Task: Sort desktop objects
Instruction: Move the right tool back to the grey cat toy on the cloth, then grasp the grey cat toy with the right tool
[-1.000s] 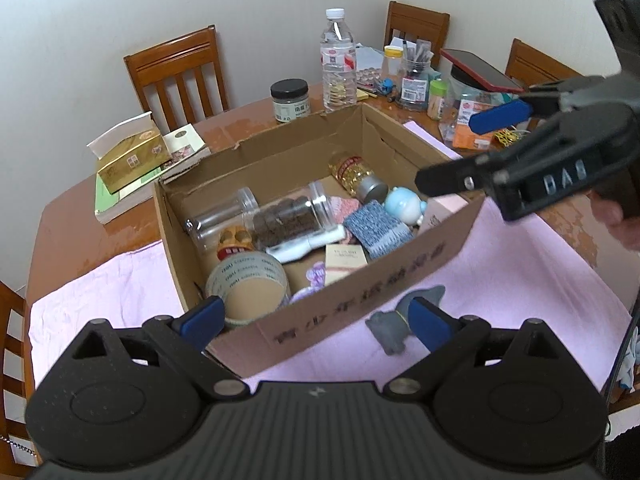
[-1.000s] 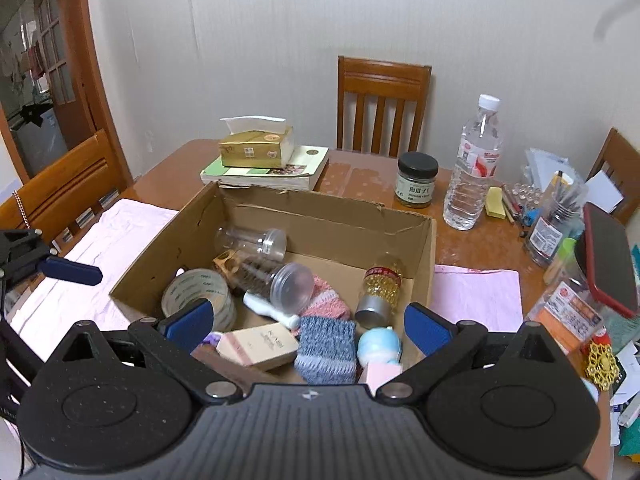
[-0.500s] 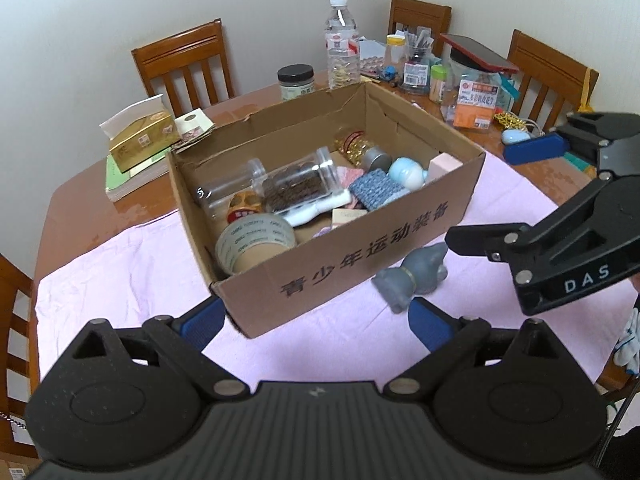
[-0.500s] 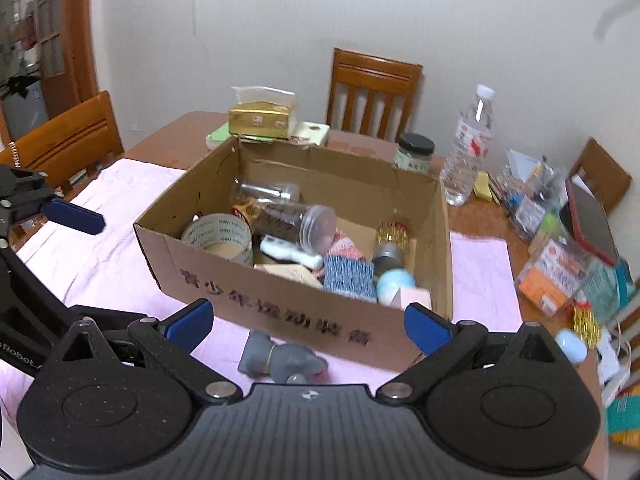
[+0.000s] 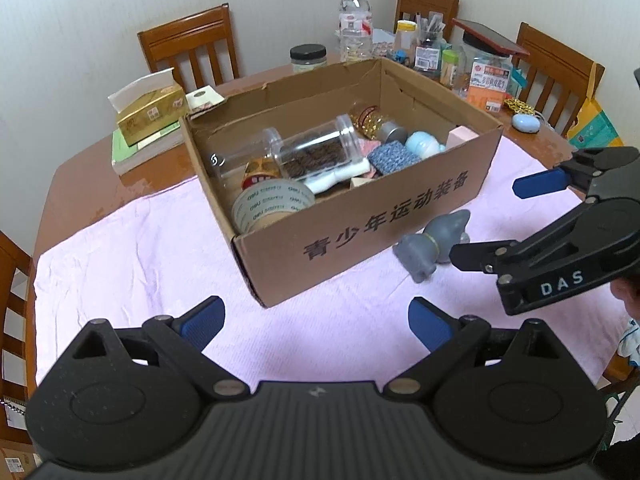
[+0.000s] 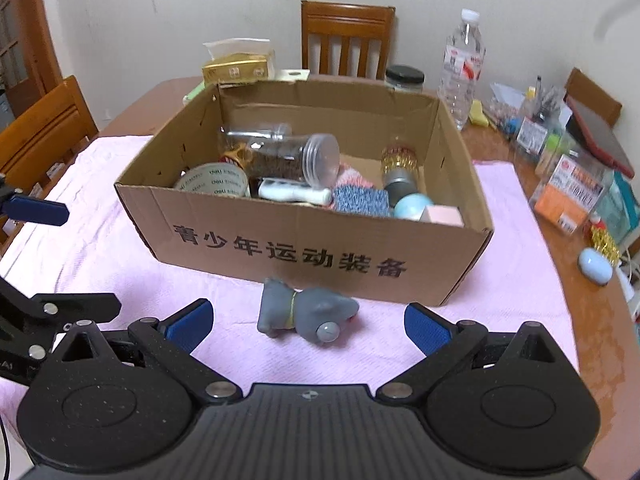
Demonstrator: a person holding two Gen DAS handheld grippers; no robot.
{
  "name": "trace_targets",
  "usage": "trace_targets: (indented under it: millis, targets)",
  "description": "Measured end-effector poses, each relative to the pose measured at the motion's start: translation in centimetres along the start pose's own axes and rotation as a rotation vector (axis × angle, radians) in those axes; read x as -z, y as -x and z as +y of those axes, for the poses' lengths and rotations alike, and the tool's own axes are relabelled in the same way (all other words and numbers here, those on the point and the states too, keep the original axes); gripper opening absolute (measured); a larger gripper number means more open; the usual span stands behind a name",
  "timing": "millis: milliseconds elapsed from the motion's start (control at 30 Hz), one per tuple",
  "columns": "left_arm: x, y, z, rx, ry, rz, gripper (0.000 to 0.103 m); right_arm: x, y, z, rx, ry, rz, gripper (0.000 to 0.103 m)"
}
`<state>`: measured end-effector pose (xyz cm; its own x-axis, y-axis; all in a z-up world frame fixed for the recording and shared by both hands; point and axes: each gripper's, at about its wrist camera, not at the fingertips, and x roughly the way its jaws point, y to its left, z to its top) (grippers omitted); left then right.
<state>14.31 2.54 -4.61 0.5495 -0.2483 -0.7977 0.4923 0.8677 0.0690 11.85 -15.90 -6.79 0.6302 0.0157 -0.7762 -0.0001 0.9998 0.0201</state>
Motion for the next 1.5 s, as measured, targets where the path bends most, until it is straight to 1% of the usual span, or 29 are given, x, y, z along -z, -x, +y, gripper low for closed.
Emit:
trace_targets:
  millis: [300,533,633,733,767,800,967,1167,1500]
  targets:
    - [0.8,-1.2,1.6,0.009,0.028,0.013,0.098,-0.3,-3.2,1.0,0.010,-0.003,0.043,0.103]
    - [1.0,-2.1,2.5,0.008,0.055,0.020,0.098,-0.5,-5.7,1.0,0.027,-0.005,0.069,0.102]
    - [1.1,-2.5,2.7,0.018,0.063,0.026,0.098,-0.6,-6.5,0.9,0.024,-0.007,0.082,0.100]
    - [1.1,-2.8,2.7,0.020,0.066,0.034,0.098,-0.5,-7.1,0.9,0.021,-0.002,0.097,0.092]
    - [1.1,-2.9,2.6,0.021,0.068,0.036,0.098,-0.5,-7.3,0.9,0.024,-0.001,0.102,0.091]
    - [1.1,-3.0,2.6,0.022,0.069,0.036,0.098,-0.5,-7.4,0.9,0.028,0.005,0.104,0.090]
    - [1.2,-3.2,2.7,0.028,0.072,0.041,0.098,-0.4,-8.2,0.6,0.038,0.009,0.117,0.080]
    - [1.2,-3.3,2.7,0.032,0.072,0.046,0.098,-0.4,-8.3,0.4,0.031,0.003,0.119,0.079]
    - [1.2,-2.9,2.5,0.031,0.074,0.036,0.098,-0.6,-7.4,0.5,0.014,0.008,0.108,0.077]
